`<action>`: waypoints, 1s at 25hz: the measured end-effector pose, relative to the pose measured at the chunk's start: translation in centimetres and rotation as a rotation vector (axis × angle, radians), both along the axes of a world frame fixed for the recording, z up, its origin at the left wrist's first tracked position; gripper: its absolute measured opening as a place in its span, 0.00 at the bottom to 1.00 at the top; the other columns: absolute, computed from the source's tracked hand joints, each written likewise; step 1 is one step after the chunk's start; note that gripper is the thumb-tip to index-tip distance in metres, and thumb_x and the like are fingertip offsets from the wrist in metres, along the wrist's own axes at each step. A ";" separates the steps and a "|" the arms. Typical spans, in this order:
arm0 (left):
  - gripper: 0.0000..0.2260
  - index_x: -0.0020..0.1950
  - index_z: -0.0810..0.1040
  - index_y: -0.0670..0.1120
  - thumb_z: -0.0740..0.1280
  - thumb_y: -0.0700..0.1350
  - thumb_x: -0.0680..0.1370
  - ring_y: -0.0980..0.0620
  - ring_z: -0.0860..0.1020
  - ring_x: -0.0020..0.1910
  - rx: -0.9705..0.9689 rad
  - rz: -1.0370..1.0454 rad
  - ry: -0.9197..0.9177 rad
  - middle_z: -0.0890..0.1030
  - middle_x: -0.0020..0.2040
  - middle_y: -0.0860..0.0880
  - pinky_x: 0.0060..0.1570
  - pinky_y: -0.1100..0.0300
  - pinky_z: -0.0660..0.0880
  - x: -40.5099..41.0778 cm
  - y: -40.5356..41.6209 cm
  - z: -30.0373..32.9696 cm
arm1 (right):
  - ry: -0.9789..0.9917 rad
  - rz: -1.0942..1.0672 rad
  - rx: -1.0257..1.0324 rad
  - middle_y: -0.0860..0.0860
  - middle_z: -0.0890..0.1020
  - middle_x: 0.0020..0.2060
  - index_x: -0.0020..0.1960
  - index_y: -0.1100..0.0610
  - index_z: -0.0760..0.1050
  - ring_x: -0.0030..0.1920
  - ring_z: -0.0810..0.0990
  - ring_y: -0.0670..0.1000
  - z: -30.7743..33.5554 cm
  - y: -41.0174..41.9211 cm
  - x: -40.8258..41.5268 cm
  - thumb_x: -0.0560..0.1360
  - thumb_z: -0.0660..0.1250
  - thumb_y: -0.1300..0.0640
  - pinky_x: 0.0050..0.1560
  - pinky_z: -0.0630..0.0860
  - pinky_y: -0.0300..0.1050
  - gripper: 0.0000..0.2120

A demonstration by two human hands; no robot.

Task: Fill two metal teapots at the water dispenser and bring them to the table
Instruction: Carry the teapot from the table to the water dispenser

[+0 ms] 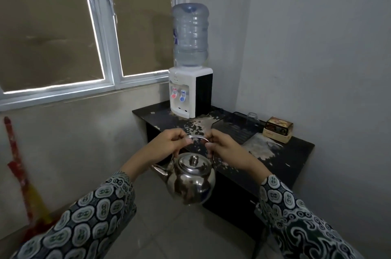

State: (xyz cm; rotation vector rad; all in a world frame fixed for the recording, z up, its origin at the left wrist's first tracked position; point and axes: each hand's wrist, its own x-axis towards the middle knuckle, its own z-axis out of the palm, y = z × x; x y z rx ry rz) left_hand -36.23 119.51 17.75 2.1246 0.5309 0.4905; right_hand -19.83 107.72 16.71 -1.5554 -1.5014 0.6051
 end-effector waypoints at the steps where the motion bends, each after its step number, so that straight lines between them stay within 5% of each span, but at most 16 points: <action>1: 0.07 0.39 0.74 0.48 0.64 0.45 0.78 0.59 0.73 0.28 -0.008 -0.014 0.006 0.74 0.29 0.54 0.34 0.66 0.70 0.7 2.7 0.1 | 0.003 0.007 -0.010 0.52 0.73 0.36 0.48 0.61 0.69 0.37 0.74 0.49 0.1 2.6 1.0 0.78 0.57 0.67 0.41 0.72 0.43 0.04; 11: 0.04 0.42 0.75 0.45 0.66 0.43 0.77 0.52 0.76 0.40 0.089 -0.029 0.113 0.78 0.37 0.50 0.49 0.51 0.74 11.0 24.5 -2.9 | -0.010 -0.103 -0.059 0.50 0.75 0.37 0.51 0.66 0.71 0.34 0.76 0.37 -2.9 23.2 10.6 0.75 0.60 0.69 0.39 0.74 0.32 0.05; 19: 0.04 0.43 0.72 0.48 0.64 0.42 0.78 0.53 0.74 0.37 0.146 0.002 0.208 0.77 0.38 0.51 0.39 0.62 0.70 23.2 38.2 -8.2 | -0.014 -0.070 -0.155 0.55 0.76 0.39 0.50 0.65 0.72 0.38 0.77 0.46 -7.8 37.3 22.9 0.75 0.63 0.66 0.45 0.75 0.41 0.05; 25: 0.02 0.47 0.68 0.52 0.59 0.45 0.79 0.45 0.78 0.48 0.281 0.033 0.324 0.79 0.49 0.47 0.50 0.47 0.75 29.3 44.4 -11.7 | 0.011 -0.047 -0.222 0.57 0.75 0.39 0.47 0.61 0.73 0.39 0.76 0.47 -10.9 43.8 29.3 0.74 0.65 0.66 0.44 0.75 0.37 0.03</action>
